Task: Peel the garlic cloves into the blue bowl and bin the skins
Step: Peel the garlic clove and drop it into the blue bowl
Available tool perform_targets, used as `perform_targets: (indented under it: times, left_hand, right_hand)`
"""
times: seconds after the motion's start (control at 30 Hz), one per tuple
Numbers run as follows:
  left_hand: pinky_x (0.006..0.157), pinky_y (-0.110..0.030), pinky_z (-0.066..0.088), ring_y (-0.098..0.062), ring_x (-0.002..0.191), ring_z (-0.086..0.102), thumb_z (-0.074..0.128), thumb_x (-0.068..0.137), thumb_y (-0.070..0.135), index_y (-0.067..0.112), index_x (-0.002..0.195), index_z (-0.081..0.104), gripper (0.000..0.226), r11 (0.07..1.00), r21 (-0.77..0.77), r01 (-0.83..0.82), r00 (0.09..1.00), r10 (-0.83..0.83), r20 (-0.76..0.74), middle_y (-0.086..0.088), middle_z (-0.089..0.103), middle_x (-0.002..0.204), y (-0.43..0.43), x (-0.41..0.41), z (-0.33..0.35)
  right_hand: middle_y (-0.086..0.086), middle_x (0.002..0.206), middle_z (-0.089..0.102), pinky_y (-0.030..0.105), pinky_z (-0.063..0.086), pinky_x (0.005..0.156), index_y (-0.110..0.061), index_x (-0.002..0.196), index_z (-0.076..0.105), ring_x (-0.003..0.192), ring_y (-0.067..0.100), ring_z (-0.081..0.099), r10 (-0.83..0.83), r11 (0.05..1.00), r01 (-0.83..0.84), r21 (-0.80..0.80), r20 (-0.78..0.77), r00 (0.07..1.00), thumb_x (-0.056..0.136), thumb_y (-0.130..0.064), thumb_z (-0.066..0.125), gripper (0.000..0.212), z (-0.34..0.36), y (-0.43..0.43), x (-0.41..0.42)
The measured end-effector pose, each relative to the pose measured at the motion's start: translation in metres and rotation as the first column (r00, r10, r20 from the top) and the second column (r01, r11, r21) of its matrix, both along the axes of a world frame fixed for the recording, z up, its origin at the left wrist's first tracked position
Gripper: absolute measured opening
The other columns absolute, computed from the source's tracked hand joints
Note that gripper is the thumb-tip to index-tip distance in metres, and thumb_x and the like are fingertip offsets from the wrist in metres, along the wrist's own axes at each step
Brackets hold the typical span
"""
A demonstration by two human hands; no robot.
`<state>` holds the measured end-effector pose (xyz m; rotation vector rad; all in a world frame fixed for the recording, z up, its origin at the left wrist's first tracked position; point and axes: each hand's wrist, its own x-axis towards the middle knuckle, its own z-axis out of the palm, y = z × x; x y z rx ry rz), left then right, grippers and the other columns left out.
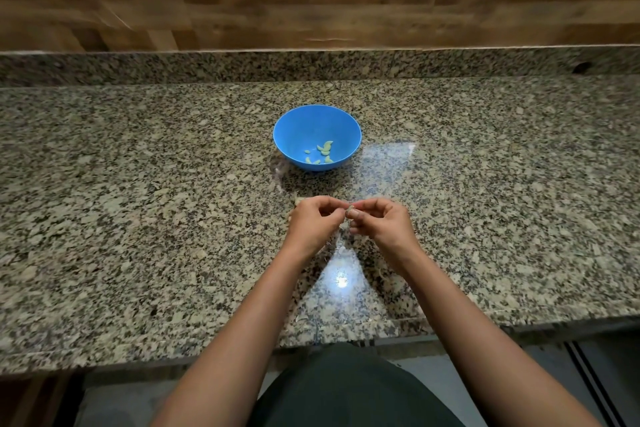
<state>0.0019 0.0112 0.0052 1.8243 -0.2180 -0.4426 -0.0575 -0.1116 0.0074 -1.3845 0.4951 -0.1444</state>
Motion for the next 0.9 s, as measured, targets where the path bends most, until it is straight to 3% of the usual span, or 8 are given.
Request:
perform_targets:
  times: [0.23,0.43,0.9]
  left_hand:
    - [0.081,-0.040,0.057,-0.016,0.077,0.065,0.071,0.082,0.013,0.012,0.084,0.071,0.003,0.999,-0.035,0.017,1.000,-0.017,-0.013,-0.007,0.071,0.083,-0.0014,0.0028,0.0030]
    - [0.068,-0.033,0.056,-0.015,0.070,0.062,0.070,0.083,0.014,0.010,0.085,0.070,0.004,0.997,-0.049,0.059,0.998,-0.059,-0.001,-0.005,0.069,0.077,-0.0002,0.0058,0.0054]
    - [0.072,-0.036,0.056,-0.017,0.073,0.062,0.070,0.083,0.014,0.012,0.080,0.063,0.007,0.997,-0.049,0.053,0.999,-0.054,-0.005,-0.003,0.064,0.076,-0.0031,0.0050,0.0005]
  right_hand:
    - [0.016,0.086,0.066,0.025,0.055,0.062,0.000,0.095,0.062,0.067,0.018,0.061,0.026,0.999,-0.025,-0.028,0.004,1.000,0.082,-0.001,0.066,0.013,0.0019,-0.0016,-0.0010]
    - [0.013,0.077,0.066,0.030,0.056,0.062,-0.001,0.090,0.065,0.062,0.020,0.060,0.049,0.997,-0.047,-0.064,0.022,0.999,0.082,-0.001,0.066,0.008,0.0062,-0.0040,-0.0007]
    - [0.017,0.088,0.067,0.027,0.055,0.065,0.000,0.091,0.065,0.071,0.016,0.063,0.051,0.995,-0.050,-0.082,0.002,0.999,0.083,0.000,0.066,0.008,0.0033,-0.0010,0.0000]
